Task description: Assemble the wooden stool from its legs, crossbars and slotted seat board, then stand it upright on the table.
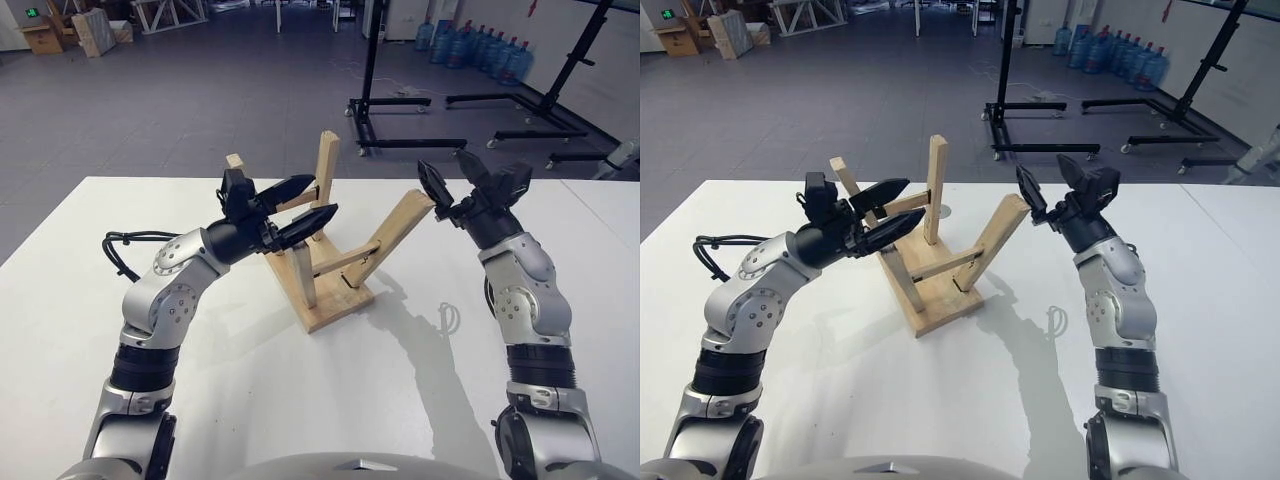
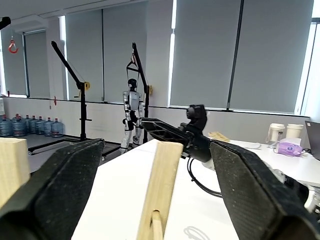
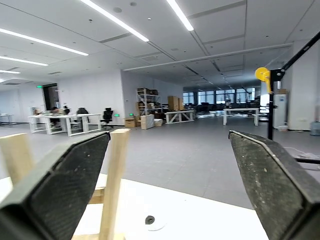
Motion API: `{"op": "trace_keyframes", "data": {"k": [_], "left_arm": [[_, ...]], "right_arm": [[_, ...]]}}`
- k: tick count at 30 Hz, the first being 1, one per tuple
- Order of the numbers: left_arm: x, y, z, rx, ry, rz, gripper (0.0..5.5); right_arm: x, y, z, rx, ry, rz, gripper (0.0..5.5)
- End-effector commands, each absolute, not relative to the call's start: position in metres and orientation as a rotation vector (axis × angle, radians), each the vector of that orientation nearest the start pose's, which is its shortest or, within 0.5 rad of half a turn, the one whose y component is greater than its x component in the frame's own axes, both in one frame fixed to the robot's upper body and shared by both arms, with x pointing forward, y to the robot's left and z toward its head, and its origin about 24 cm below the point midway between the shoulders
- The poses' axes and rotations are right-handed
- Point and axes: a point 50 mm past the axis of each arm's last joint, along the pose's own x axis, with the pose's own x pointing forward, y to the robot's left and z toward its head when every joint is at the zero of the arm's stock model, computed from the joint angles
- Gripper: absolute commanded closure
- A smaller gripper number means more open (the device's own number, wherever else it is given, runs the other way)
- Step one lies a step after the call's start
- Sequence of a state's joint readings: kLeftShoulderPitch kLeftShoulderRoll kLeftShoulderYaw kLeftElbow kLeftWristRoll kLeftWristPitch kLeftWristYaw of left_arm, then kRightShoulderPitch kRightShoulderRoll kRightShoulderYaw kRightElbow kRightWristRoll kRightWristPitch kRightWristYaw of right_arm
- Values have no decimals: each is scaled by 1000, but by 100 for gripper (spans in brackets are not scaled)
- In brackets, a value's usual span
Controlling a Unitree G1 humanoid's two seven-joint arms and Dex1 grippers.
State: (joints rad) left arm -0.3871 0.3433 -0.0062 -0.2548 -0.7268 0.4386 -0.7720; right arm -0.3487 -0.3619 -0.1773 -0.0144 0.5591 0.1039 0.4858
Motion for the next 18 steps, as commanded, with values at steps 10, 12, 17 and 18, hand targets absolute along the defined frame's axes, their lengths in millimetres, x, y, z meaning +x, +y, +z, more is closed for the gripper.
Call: {"op": "trace_keyframes", "data": {"k": [10, 12, 17, 18], "left_arm": [[278, 106, 165, -217, -174, -1151, 168], [278, 103, 164, -221, -173, -1154, 168], [280, 93, 162, -223, -169, -1169, 168], [280, 94, 161, -222, -164, -1164, 168]], "right_arm": [[288, -141, 171, -13, -379, 730, 110], [286, -134, 167, -36, -366, 754, 110], [280, -113, 150, -83, -302, 847, 110], [279, -109, 148, -94, -294, 874, 110]]}}
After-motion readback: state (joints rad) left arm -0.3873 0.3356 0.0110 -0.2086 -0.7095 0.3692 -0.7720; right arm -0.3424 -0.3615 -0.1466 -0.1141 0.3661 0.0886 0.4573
